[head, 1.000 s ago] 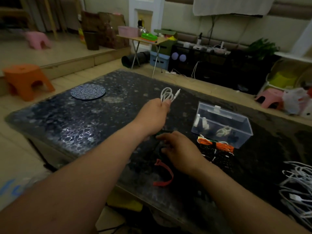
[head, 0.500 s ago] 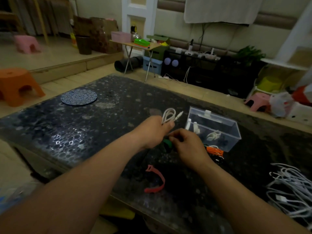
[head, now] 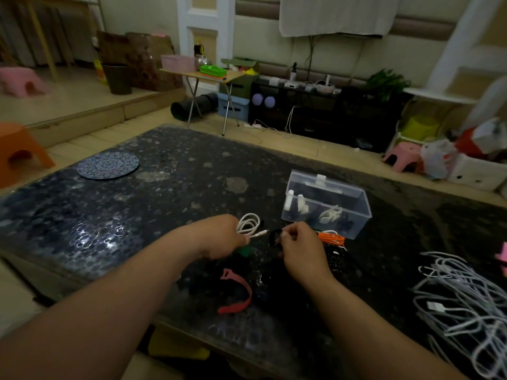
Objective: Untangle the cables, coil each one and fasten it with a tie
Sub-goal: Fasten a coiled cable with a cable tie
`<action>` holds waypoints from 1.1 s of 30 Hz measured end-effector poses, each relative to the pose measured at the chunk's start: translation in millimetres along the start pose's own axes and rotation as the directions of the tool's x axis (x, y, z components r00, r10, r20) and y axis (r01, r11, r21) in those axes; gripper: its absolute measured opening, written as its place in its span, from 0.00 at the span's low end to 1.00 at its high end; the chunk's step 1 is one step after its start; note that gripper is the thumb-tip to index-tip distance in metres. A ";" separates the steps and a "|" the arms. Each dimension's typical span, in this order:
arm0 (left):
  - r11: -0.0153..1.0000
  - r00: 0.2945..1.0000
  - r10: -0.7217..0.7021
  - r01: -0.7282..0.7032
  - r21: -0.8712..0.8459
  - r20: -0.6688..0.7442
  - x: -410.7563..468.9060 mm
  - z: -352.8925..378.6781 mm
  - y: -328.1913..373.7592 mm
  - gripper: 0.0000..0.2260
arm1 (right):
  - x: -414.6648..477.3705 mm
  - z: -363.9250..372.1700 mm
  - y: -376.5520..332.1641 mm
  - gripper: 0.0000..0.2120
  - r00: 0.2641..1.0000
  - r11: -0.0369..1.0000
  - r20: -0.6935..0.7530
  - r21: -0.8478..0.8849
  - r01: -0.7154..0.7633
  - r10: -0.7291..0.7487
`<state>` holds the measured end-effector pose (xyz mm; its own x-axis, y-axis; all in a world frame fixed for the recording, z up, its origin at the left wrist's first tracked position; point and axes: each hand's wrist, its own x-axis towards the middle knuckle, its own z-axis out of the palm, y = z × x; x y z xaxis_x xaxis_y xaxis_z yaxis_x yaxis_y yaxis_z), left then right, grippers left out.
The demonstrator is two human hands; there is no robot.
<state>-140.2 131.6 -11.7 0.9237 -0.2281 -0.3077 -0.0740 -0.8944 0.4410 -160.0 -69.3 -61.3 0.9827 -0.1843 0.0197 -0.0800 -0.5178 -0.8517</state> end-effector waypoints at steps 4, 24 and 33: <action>0.997 0.999 0.027 -0.030 -0.065 -0.044 1.0 -5.3 3.9 0.12 | -4.2 -6.8 -3.4 0.04 0.999 0.998 0.028 0.054 0.014 -0.016; 0.850 0.896 0.438 -0.385 -0.360 0.075 -9.8 17.8 99.9 0.17 | -31.5 -154.4 -2.6 0.08 0.799 0.995 0.600 0.067 -0.075 0.020; 0.765 0.807 0.589 -0.539 -0.353 0.041 2.5 44.2 145.8 0.08 | -36.7 -172.6 17.9 0.11 0.831 0.987 0.533 0.084 0.135 -0.159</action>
<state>-165.3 -16.3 14.5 0.6868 -0.7265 -0.0236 -0.4223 -0.4253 0.8005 -226.4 -215.9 13.1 0.9184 0.3746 -0.1272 0.0677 -0.4656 -0.8824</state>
